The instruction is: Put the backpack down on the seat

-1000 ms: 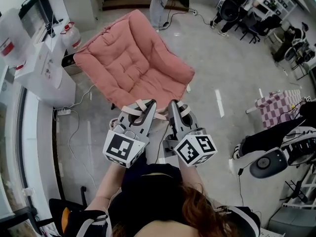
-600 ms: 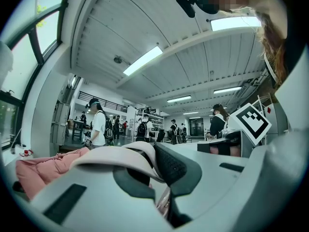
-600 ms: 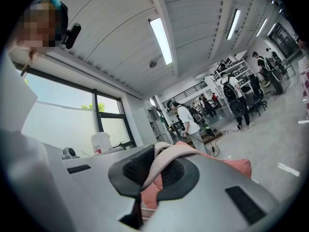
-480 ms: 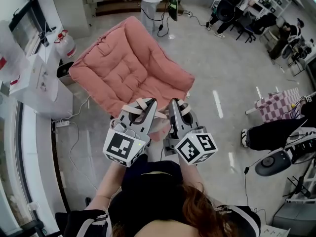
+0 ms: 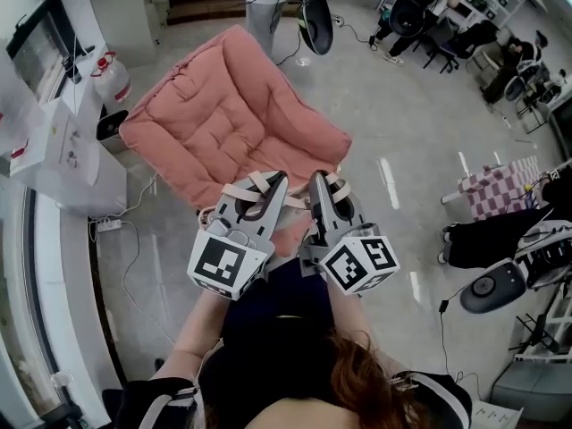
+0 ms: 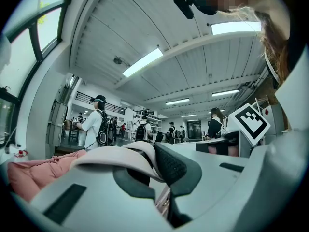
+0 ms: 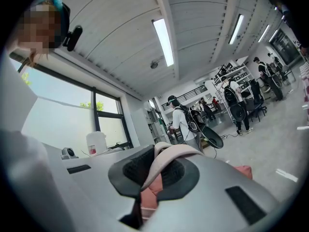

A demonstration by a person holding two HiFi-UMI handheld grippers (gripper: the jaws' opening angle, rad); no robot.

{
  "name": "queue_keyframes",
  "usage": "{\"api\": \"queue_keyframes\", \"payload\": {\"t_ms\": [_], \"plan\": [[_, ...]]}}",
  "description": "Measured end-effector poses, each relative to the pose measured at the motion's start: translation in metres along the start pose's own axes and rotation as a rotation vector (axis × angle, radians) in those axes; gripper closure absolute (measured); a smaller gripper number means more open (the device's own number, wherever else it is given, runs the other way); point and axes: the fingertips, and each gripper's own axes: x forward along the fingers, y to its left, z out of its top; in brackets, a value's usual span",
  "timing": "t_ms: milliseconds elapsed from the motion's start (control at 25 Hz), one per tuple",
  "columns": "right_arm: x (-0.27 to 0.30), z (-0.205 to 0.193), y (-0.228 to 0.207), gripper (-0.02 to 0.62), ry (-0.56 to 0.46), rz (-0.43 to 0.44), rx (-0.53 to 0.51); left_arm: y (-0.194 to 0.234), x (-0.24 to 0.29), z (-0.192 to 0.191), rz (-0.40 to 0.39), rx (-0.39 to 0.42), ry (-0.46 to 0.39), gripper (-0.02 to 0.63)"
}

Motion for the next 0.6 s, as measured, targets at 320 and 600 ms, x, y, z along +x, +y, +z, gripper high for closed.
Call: {"api": "queue_keyframes", "payload": {"t_ms": [320, 600], "plan": [[0.011, -0.002, -0.013, 0.551, 0.039, 0.0, 0.002, 0.006, 0.015, -0.007, 0.005, -0.023, 0.021, 0.589], [0.038, -0.016, -0.019, 0.551, 0.079, 0.009, 0.023, 0.032, 0.024, -0.018, 0.03, -0.042, 0.045, 0.589]]}}
